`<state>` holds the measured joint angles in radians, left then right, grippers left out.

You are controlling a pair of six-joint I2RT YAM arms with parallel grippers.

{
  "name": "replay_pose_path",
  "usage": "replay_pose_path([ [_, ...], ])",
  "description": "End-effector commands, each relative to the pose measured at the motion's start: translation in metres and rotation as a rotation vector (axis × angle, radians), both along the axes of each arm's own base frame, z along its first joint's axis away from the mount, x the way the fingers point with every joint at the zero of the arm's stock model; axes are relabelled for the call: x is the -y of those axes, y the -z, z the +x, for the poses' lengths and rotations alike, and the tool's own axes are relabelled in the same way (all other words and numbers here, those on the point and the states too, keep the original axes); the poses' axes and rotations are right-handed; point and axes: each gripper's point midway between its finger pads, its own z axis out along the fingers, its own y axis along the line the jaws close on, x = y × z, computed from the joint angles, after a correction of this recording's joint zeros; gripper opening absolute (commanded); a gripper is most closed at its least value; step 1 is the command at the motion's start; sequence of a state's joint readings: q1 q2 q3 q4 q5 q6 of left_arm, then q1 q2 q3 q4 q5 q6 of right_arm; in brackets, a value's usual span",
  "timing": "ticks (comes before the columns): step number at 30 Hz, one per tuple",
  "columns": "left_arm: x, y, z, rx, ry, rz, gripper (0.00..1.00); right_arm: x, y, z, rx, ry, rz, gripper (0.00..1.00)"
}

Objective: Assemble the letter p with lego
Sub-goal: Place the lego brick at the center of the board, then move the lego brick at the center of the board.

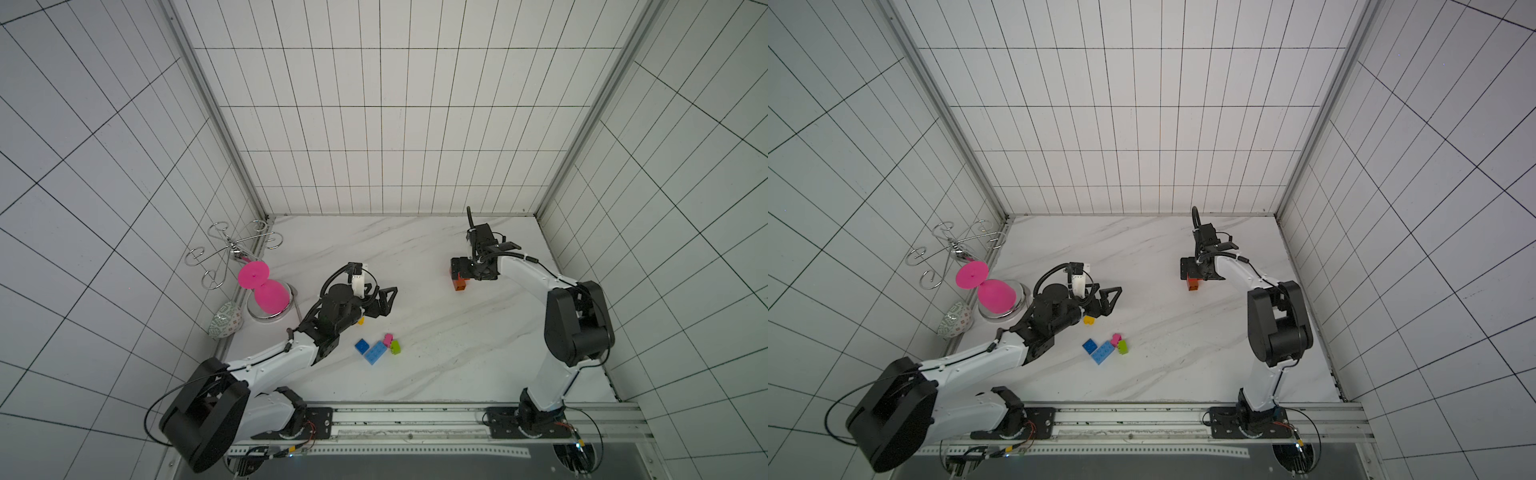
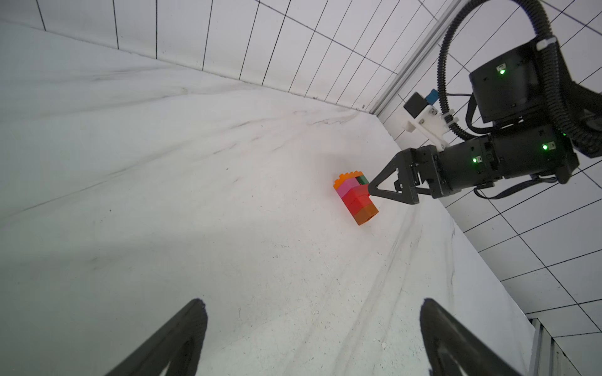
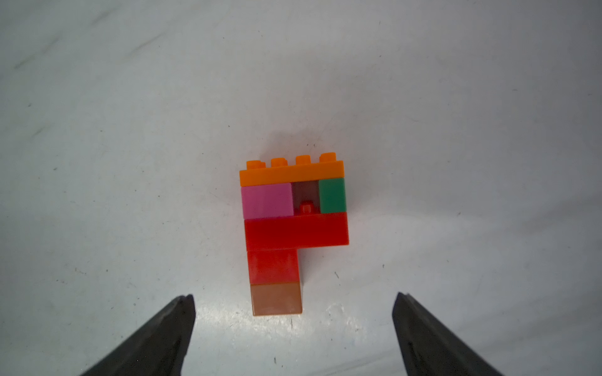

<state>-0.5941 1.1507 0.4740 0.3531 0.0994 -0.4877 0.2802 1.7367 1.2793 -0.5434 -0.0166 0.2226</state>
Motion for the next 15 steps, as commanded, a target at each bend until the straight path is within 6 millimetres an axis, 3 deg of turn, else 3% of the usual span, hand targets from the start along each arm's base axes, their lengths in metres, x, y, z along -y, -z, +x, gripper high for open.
replay_pose_path([
  [1, -0.019, -0.015, -0.003, 0.054, -0.080, 0.008, 0.97, -0.026, -0.008, -0.031, -0.025, -0.072, 0.059, 0.99],
  [8, -0.073, -0.040, -0.012, 0.158, -0.295, -0.044, 0.98, -0.097, -0.026, -0.084, 0.008, -0.298, 0.141, 0.99],
  [15, -0.100, -0.044, -0.015, 0.174, -0.390, -0.052, 0.98, -0.156, -0.023, -0.141, 0.010, -0.532, 0.159, 0.92],
])
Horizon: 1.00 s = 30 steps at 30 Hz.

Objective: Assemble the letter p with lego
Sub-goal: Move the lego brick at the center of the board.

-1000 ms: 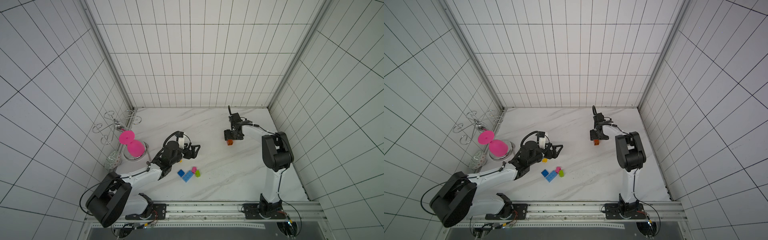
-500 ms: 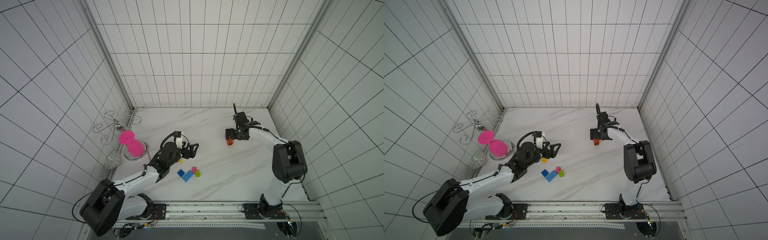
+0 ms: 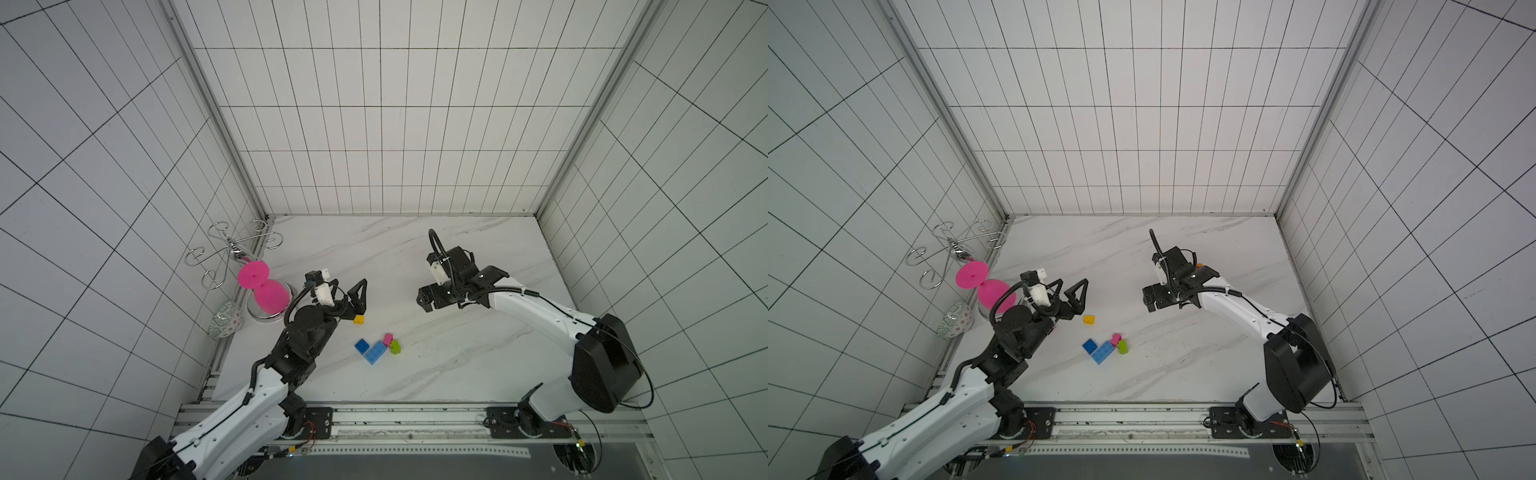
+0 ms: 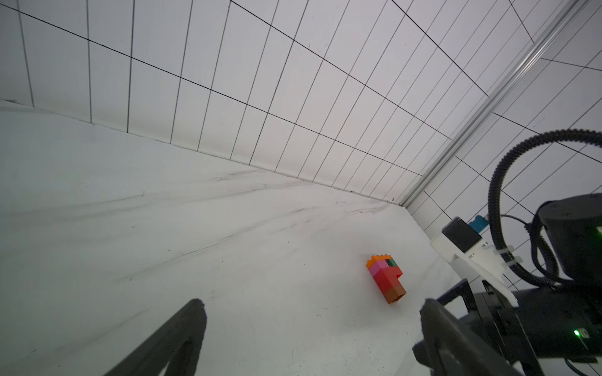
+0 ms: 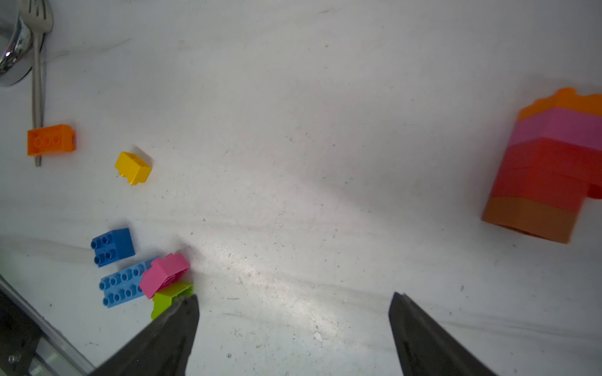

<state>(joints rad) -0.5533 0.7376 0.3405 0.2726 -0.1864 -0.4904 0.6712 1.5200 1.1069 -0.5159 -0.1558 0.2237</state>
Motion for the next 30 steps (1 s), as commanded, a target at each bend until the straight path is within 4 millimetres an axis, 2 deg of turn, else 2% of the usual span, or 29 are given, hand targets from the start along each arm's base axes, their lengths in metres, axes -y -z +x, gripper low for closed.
replay_pose_path([
  [1, -0.016, 0.009, 0.004, -0.030, -0.076, 0.005, 0.98, -0.021, 0.004, -0.028, 0.002, -0.098, 0.016, 0.91],
  [6, -0.022, 0.022, 0.013, -0.082, -0.094, -0.003, 0.98, -0.051, 0.024, -0.059, -0.007, -0.182, -0.010, 0.88],
  [9, -0.027, 0.029, 0.016, -0.115, -0.104, -0.006, 0.98, -0.066, 0.035, -0.070, 0.015, -0.221, -0.060, 0.88],
  [13, -0.042, 0.045, 0.017, -0.196, -0.153, -0.017, 0.98, -0.085, 0.041, -0.072, 0.029, -0.218, -0.075, 0.89],
  [16, -0.062, 0.065, 0.016, -0.288, -0.235, 0.000, 0.98, -0.095, 0.040, -0.066, 0.031, -0.188, -0.053, 0.88],
  [19, -0.075, 0.090, 0.013, -0.400, -0.295, 0.052, 0.98, -0.092, 0.039, -0.058, 0.040, -0.140, -0.055, 0.88],
  [23, -0.088, 0.128, 0.003, -0.555, -0.364, 0.126, 0.98, -0.076, 0.034, -0.049, 0.007, -0.069, -0.003, 0.88],
  [27, -0.091, 0.136, -0.003, -0.658, -0.390, 0.143, 0.97, -0.064, 0.023, -0.046, -0.009, -0.048, 0.091, 0.88],
  [30, -0.097, 0.141, 0.000, -0.660, -0.430, 0.150, 0.97, -0.061, 0.020, -0.049, -0.018, -0.071, 0.111, 0.89],
])
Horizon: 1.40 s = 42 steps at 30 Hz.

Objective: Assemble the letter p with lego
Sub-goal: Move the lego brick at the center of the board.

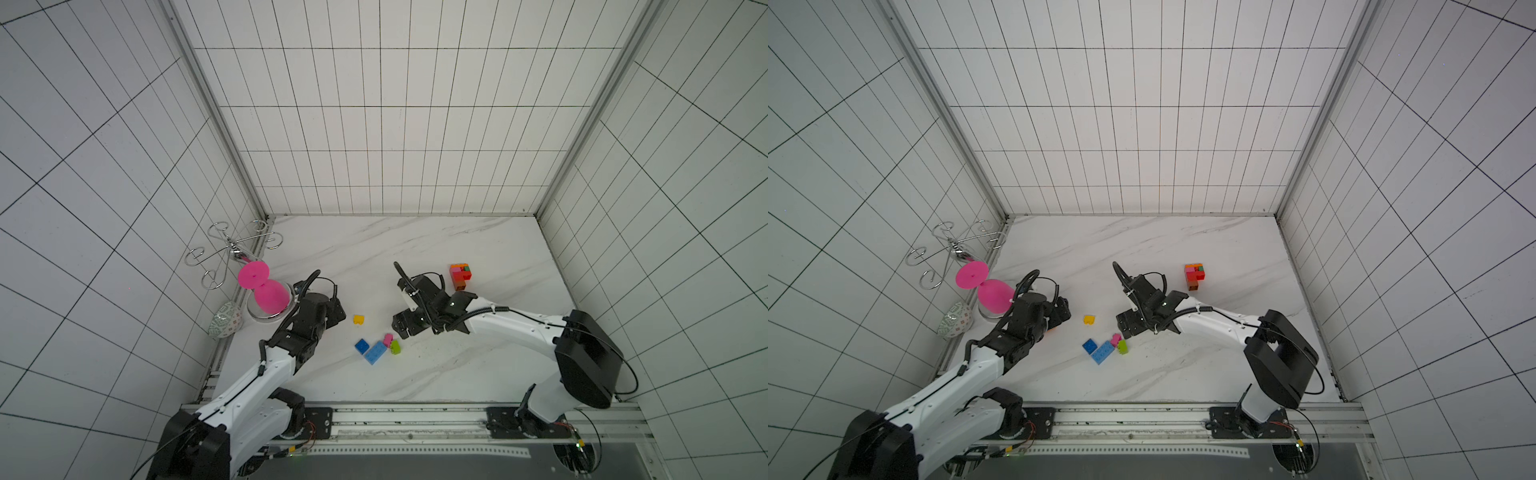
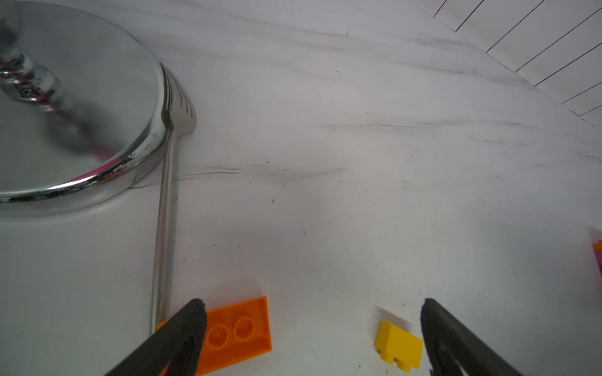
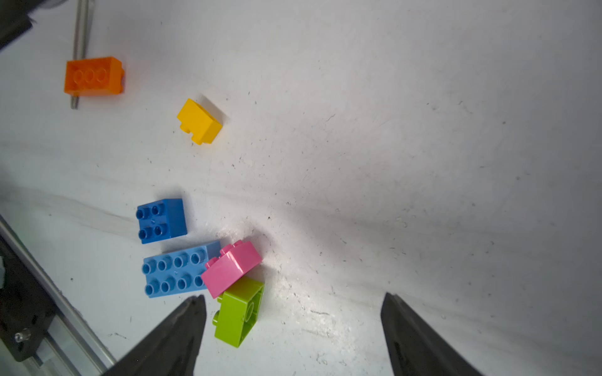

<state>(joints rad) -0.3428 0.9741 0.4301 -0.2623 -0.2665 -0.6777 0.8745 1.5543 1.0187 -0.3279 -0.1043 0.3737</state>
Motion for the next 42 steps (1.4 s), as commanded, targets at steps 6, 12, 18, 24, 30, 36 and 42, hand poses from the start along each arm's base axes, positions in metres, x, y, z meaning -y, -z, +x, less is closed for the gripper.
replay_pose_path([
  [6, -0.023, 0.011, 0.006, -0.098, -0.123, 0.065, 0.97, -0.001, 0.002, -0.014, -0.041, -0.034, 0.061, 0.89],
  [12, -0.025, 0.021, 0.012, -0.159, -0.142, 0.083, 0.97, 0.003, 0.005, -0.017, -0.048, -0.035, 0.058, 0.89],
  [18, -0.038, 0.038, 0.007, -0.242, -0.205, 0.121, 0.97, 0.007, 0.006, -0.018, -0.053, -0.030, 0.060, 0.90],
  [24, -0.039, 0.049, 0.001, -0.302, -0.222, 0.109, 0.97, 0.009, 0.009, -0.019, -0.061, -0.030, 0.054, 0.89],
  [30, -0.030, 0.064, -0.002, -0.346, -0.194, 0.065, 0.97, 0.011, 0.011, -0.020, -0.064, -0.028, 0.054, 0.89],
  [36, -0.025, 0.067, -0.001, -0.348, -0.170, 0.041, 0.98, 0.012, 0.013, -0.020, -0.068, -0.027, 0.053, 0.89],
  [42, -0.018, 0.065, -0.001, -0.343, -0.140, 0.042, 0.97, 0.014, 0.015, -0.020, -0.074, -0.025, 0.053, 0.89],
])
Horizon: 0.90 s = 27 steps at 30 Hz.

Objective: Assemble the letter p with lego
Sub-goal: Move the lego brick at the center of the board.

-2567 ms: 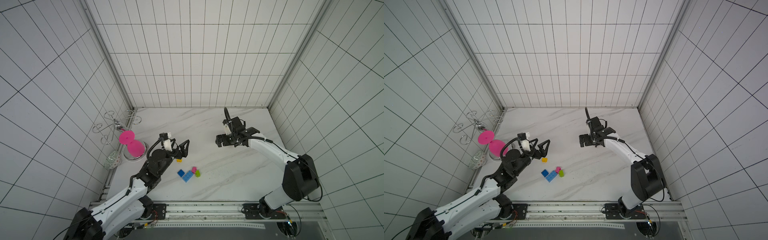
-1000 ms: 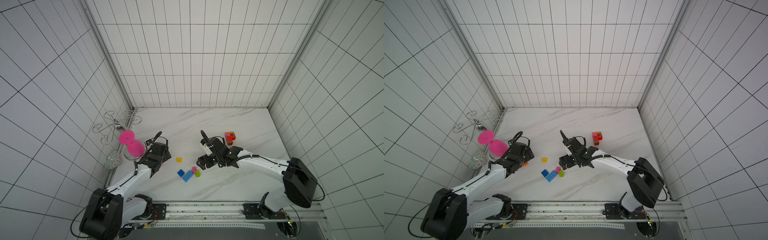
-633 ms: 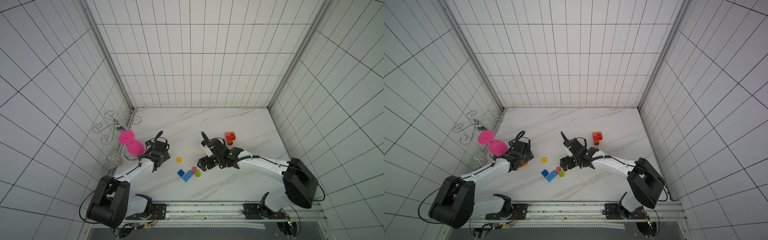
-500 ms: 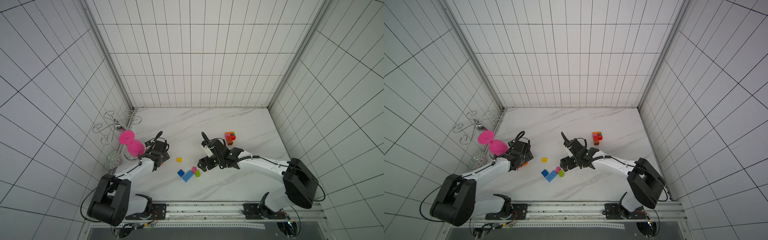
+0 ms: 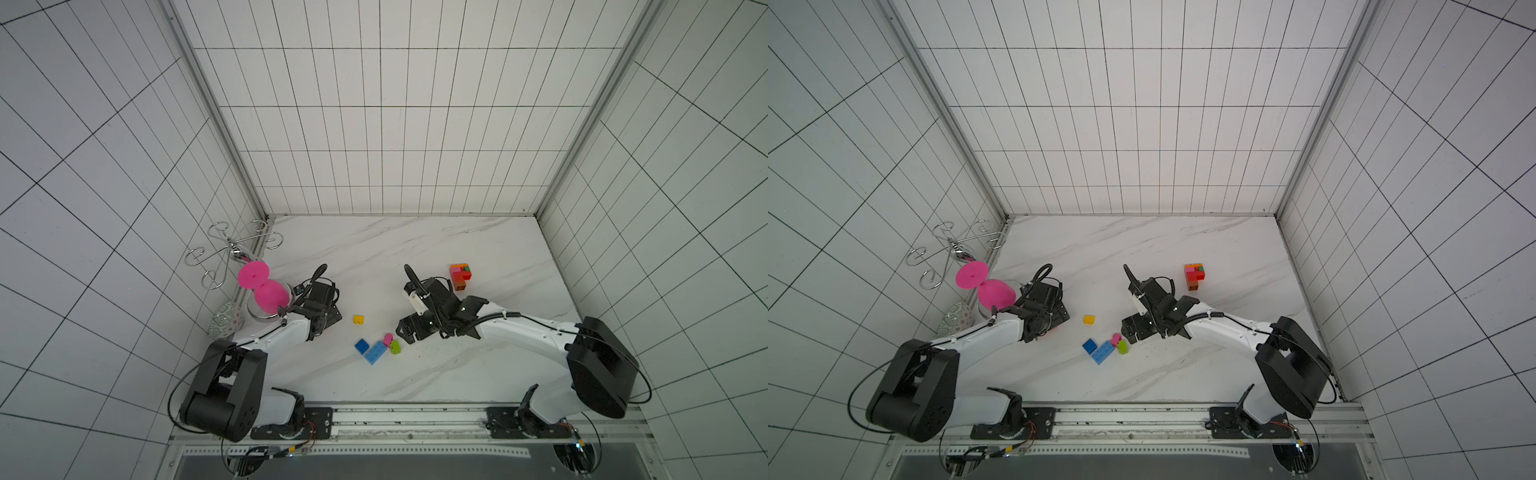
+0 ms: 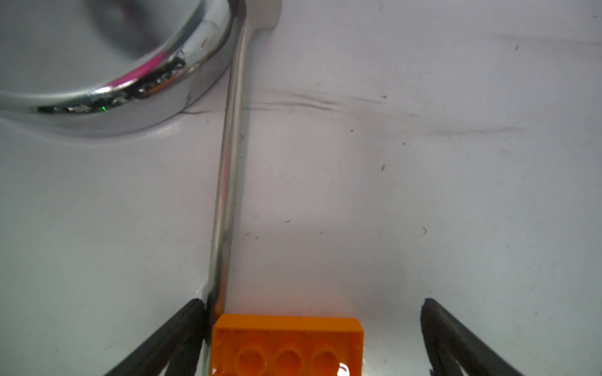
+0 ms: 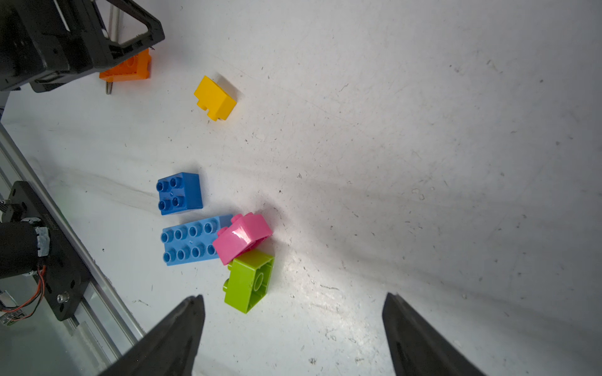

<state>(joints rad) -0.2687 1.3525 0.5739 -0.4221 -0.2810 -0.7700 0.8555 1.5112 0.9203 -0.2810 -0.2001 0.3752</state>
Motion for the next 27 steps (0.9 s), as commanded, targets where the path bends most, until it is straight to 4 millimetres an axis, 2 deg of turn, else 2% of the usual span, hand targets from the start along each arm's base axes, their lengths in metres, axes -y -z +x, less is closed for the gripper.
replay_pose_path([
  [1, 0.010, -0.003, 0.005, 0.023, 0.016, -0.031, 0.98, 0.005, 0.003, -0.002, -0.010, 0.008, 0.009, 0.89],
  [12, 0.040, -0.006, 0.010, 0.029, 0.095, -0.016, 0.97, 0.012, 0.004, -0.002, -0.012, 0.018, 0.008, 0.89],
  [27, 0.086, -0.006, 0.034, 0.056, 0.263, -0.124, 0.97, 0.030, 0.002, 0.002, -0.007, 0.062, 0.017, 0.89],
])
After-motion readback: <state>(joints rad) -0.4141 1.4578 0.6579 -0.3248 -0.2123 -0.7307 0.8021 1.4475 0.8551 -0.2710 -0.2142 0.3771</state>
